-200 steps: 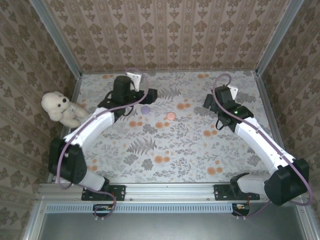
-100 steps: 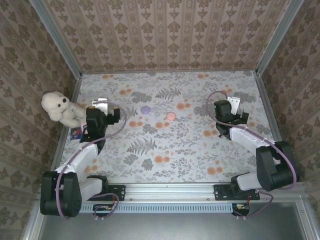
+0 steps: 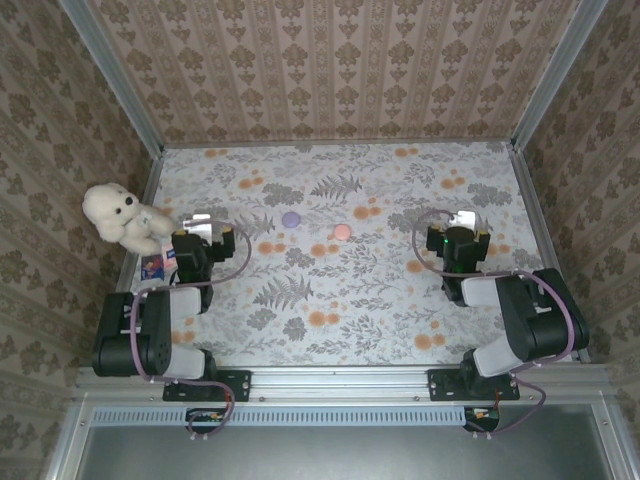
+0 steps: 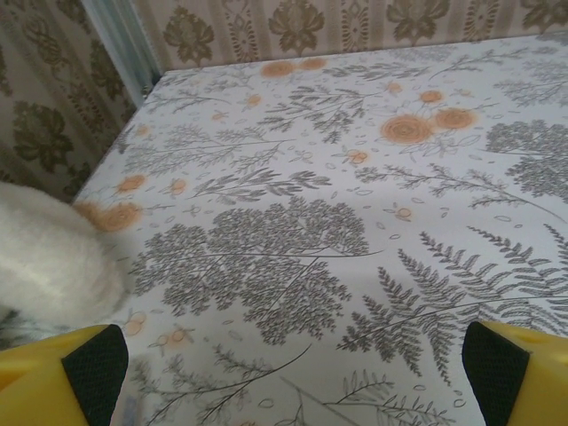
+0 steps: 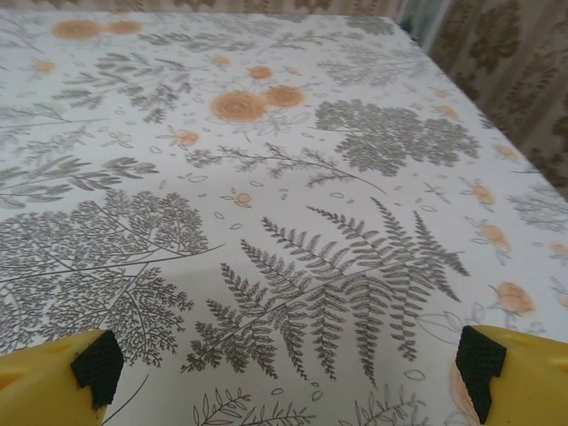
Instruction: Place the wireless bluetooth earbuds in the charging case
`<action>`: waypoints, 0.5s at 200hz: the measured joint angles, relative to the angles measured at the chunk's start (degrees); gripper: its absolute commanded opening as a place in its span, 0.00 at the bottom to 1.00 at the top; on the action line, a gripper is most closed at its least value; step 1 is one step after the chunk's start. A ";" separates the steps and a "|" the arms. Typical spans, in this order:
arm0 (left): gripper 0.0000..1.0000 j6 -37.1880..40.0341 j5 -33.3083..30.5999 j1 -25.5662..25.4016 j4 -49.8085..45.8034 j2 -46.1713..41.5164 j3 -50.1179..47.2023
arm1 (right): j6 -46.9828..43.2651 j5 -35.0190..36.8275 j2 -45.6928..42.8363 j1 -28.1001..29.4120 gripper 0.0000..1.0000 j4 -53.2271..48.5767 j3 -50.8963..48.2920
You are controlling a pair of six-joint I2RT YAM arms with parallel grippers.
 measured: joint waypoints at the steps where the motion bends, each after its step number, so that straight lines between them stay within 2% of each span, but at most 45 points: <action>1: 1.00 0.00 0.11 0.00 0.13 0.09 0.00 | -0.04 -0.28 0.07 -0.15 1.00 0.44 -0.13; 22: 1.00 0.17 2.93 0.28 2.58 3.13 0.02 | 0.02 -8.24 1.18 -3.72 1.00 2.43 -0.44; 48: 1.00 0.81 5.77 0.33 2.19 6.60 1.46 | 0.00 -13.92 1.27 -4.68 1.00 2.51 1.42; 100: 1.00 0.79 7.85 1.92 0.11 7.04 5.03 | -0.07 -15.56 1.27 -3.04 1.00 2.86 1.92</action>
